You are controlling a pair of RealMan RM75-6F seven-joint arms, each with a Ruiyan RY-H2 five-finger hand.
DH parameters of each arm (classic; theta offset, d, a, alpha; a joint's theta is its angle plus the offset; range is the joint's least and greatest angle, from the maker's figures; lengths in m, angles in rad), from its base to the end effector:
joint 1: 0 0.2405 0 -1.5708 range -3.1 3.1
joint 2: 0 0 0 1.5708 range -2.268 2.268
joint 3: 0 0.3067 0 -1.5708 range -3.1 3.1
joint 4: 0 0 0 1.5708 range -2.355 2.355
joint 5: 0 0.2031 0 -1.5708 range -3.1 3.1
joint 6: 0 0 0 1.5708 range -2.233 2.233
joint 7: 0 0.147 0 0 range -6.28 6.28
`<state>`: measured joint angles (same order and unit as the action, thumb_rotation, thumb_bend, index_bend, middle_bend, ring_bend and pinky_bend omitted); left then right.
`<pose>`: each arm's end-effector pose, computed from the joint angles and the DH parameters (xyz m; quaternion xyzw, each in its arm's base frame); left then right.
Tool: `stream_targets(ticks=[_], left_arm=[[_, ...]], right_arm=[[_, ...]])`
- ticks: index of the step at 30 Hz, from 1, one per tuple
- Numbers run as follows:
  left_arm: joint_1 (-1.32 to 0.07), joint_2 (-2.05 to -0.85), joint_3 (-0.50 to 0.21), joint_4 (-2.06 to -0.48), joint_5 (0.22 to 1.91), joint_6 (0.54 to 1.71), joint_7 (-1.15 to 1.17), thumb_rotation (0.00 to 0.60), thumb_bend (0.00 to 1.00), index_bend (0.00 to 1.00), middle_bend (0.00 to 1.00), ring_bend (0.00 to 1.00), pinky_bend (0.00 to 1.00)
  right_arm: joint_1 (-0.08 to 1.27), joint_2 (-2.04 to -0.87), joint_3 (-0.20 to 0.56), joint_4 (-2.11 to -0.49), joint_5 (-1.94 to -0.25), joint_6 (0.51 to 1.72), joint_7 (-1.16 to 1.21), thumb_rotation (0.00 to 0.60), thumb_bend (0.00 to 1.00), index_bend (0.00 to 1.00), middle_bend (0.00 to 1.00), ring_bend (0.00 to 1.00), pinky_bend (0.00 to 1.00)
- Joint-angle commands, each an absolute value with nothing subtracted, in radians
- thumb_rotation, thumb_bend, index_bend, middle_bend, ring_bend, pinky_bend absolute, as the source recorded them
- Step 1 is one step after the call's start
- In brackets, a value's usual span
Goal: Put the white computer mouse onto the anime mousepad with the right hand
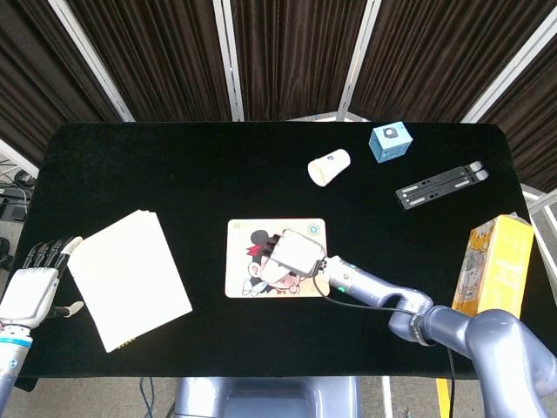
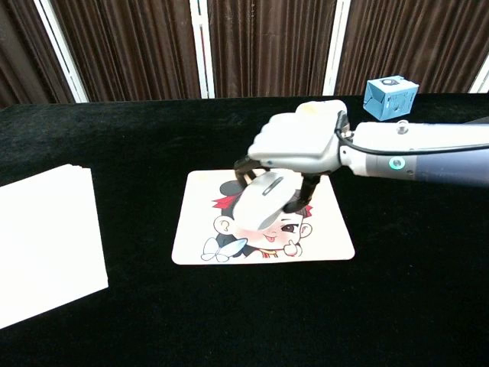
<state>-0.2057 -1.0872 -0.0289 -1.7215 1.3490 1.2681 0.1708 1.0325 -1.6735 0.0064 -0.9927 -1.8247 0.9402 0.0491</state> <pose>-0.3421 0.2185 0.1634 -0.6445 -0.4233 -0.3020 0.5605 -0.1108 -0.4129 -0.0615 0.8966 -0.0468 0.3634 0.2487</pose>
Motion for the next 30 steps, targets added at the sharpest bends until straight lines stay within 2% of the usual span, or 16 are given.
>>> stream_targets(ticks=[1, 18, 30], left_arm=[[-0.206, -1.086, -0.029, -1.724, 1.346, 1.267, 0.173, 0.600, 0.12, 0.00, 0.00, 0.00, 0.00], [-0.210, -1.081, -0.030, -1.731, 1.328, 1.256, 0.177, 0.600, 0.12, 0.00, 0.00, 0.00, 0.00], [-0.213, -1.086, -0.033, -1.736, 1.313, 1.256, 0.200, 0.600, 0.11, 0.00, 0.00, 0.00, 0.00]], right_arm=[[1.065, -1.718, -0.040, -0.918, -1.892, 1.003, 0.125, 0.600, 0.24, 0.65, 0.60, 0.43, 0.62], [1.103, -1.842, -0.106, -0.611, -1.941, 1.069, 0.266, 0.600, 0.24, 0.65, 0.61, 0.43, 0.62], [1.151, -1.890, -0.185, -0.421, -2.004, 1.093, 0.315, 0.600, 0.24, 0.65, 0.61, 0.43, 0.61]])
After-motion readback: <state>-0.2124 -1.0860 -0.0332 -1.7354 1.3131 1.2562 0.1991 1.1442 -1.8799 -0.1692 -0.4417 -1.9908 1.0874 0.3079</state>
